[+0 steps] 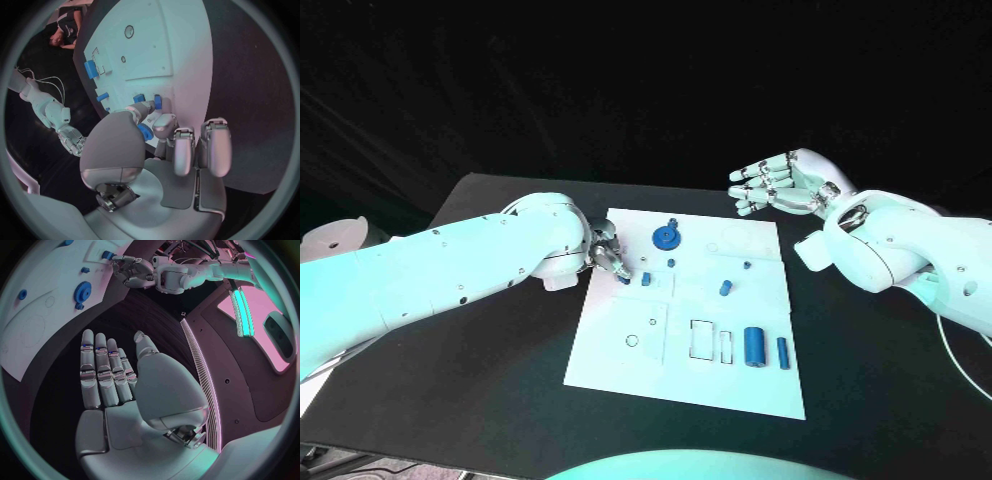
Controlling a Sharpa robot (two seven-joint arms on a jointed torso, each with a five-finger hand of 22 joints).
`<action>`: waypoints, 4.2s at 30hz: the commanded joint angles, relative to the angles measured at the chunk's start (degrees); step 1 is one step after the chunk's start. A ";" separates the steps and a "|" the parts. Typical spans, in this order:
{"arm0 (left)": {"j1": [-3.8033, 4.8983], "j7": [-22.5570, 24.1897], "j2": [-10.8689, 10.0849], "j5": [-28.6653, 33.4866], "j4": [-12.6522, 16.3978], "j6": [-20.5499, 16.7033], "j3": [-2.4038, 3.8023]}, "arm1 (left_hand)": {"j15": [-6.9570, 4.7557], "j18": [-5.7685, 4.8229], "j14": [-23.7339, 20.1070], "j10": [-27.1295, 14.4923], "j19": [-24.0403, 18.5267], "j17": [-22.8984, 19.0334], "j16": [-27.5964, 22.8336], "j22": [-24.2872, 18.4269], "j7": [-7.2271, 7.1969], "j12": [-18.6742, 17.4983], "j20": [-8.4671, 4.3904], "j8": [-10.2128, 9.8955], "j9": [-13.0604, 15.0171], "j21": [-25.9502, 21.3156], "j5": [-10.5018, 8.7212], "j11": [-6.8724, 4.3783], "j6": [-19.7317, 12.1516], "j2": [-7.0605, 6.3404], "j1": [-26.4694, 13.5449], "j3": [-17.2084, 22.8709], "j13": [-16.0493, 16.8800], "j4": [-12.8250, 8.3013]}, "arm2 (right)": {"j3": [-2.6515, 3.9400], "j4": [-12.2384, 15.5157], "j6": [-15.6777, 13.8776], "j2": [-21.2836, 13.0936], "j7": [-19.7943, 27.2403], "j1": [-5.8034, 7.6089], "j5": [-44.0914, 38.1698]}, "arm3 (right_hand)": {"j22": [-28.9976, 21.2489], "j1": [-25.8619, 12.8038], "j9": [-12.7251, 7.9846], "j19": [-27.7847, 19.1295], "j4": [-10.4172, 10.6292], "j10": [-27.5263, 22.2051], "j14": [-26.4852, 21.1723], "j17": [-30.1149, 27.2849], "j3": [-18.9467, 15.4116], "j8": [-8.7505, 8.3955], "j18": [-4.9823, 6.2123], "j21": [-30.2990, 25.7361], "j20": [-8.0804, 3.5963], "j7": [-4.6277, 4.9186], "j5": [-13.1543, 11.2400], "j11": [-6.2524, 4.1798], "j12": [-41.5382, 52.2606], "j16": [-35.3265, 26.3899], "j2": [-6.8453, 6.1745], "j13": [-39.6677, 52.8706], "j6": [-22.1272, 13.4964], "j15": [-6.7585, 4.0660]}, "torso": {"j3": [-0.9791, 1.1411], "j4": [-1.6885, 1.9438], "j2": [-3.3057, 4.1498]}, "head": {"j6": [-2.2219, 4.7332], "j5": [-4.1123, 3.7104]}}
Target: Assemble the parts on the task board
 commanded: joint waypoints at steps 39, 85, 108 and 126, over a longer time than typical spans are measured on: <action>-0.43 -5.78 2.74 0.90 -3.17 3.17 -0.38 | -0.95 -0.97 6.13 1.24 4.92 15.09 0.18 12.26 -1.69 1.97 -0.94 -1.79 -1.35 1.85 -0.02 -0.60 4.41 0.70 -9.51 -2.72 2.64 2.16 | 0.02 0.51 1.11 -0.32 0.20 0.01 -0.91 | 0.04 1.78 -0.03 0.66 -2.49 -0.20 -0.07 -0.86 1.43 0.06 0.43 -0.84 -0.23 -0.08 -0.28 -0.18 -0.55 -0.01 -0.43 -0.08 -0.40 -0.08 | -0.04 0.07 0.02 | -0.44 -0.29; -0.41 -0.90 0.36 3.21 -1.21 -6.93 0.39 | -1.07 -0.35 6.13 0.54 4.05 15.09 0.18 10.39 -1.65 -0.25 -1.14 -2.70 -2.12 -0.33 -12.09 -0.50 4.95 4.25 -9.38 -25.82 1.42 10.07 | 0.01 0.12 1.55 -0.19 0.19 0.02 -0.46 | 0.04 1.54 -0.03 0.70 -2.47 -0.20 -0.08 -0.92 1.46 0.06 0.41 -0.91 -0.22 -0.04 -0.20 -0.14 -0.57 -0.02 -0.46 -0.08 -0.42 -0.05 | -0.06 0.10 -0.09 | -0.55 -0.54; -0.48 29.31 1.89 -10.77 -0.53 -21.64 -0.37 | 5.40 8.82 -12.38 -27.16 -13.76 -26.30 -37.20 -35.97 4.21 -39.25 4.11 -11.88 -10.59 -56.13 -12.28 7.03 -12.40 2.40 19.30 -23.50 -37.57 2.74 | 0.01 -0.17 1.55 -0.05 0.19 0.00 -0.48 | 0.04 1.32 -0.04 0.72 -2.43 -0.19 -0.07 -0.96 1.51 0.05 0.40 -0.97 -0.20 -0.02 -0.10 -0.12 -0.58 -0.02 -0.44 -0.08 -0.44 -0.02 | -0.13 -0.02 0.01 | 0.13 -1.47; -1.56 30.94 9.05 -19.22 -8.17 -17.33 -1.58 | 3.80 7.12 -0.31 -20.74 -2.65 -9.49 -17.77 -28.32 4.57 -50.57 3.03 -22.88 -17.71 -46.27 -12.77 6.58 -0.50 -1.07 18.03 -20.20 -52.47 0.90 | 0.00 -0.36 1.56 0.47 0.17 -0.06 -0.75 | 0.04 1.29 -0.03 0.74 -2.45 -0.18 -0.07 -0.98 1.62 0.06 0.41 -1.01 -0.20 -0.04 -0.02 -0.13 -0.59 -0.02 -0.34 -0.08 -0.43 -0.03 | -0.08 -0.11 0.11 | 0.57 -1.90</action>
